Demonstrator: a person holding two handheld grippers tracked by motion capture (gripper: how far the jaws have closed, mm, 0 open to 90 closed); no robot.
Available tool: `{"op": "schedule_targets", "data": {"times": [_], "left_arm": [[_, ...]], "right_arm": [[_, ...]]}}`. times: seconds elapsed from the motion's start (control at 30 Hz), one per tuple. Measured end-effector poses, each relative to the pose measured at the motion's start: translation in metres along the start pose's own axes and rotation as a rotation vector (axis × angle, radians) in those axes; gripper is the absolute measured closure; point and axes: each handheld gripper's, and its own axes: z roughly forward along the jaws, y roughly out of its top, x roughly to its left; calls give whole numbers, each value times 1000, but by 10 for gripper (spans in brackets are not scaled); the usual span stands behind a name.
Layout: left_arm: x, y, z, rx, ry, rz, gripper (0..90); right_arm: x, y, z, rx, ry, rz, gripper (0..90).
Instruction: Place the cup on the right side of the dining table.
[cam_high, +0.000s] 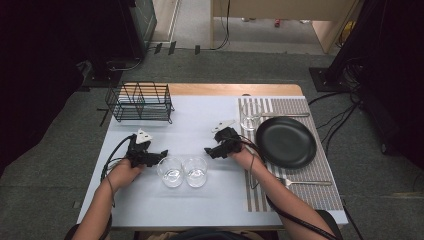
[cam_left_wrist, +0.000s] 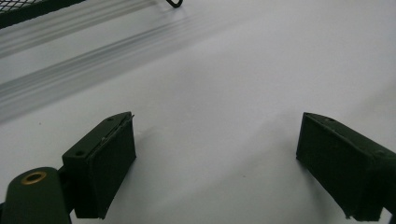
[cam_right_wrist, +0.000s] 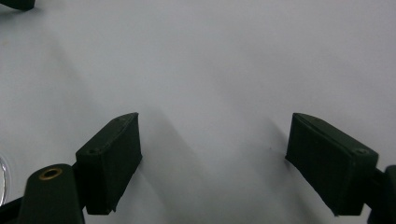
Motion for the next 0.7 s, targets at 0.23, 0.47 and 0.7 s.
{"op": "schedule_targets", "data": {"times": [0.23, 0.47, 0.7], "left_arm": [[0, 0, 0, 0, 0, 0, 117], [0, 0, 0, 0, 0, 0, 116], [0, 0, 0, 0, 0, 0, 116]], "right_arm": [[3, 0, 3, -6, -8, -8, 163], [6, -1, 5, -21, -19, -1, 144], [7, -5, 6, -50, -22, 6, 127]]}}
